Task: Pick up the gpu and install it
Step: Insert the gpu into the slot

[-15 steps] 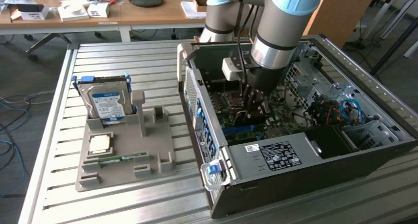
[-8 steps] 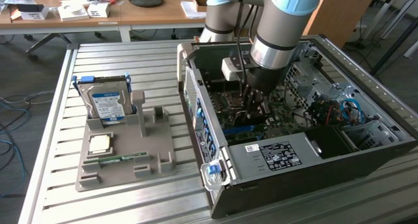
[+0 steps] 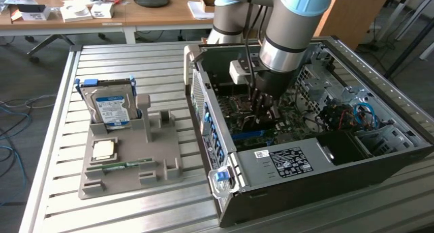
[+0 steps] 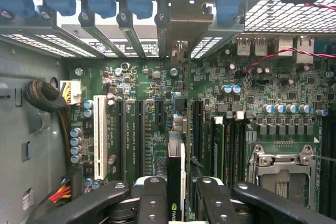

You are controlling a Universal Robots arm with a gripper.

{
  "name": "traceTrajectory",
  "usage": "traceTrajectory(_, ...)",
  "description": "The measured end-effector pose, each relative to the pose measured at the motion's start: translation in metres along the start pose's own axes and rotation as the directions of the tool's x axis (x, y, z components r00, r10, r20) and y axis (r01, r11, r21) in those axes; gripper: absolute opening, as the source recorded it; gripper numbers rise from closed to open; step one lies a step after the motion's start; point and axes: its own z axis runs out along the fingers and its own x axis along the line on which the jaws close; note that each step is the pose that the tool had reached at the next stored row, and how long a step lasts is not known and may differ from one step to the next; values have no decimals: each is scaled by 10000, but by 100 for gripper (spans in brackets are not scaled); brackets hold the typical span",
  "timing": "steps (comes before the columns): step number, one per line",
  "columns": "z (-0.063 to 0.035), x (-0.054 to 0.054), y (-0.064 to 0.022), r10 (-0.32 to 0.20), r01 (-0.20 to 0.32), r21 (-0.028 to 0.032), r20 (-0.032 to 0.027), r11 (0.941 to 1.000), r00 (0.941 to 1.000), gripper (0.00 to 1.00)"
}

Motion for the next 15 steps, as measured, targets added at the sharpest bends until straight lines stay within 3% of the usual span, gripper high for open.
traceTrajectory(15, 20, 0, 6, -2, 2, 0, 1, 10000, 10000, 26)
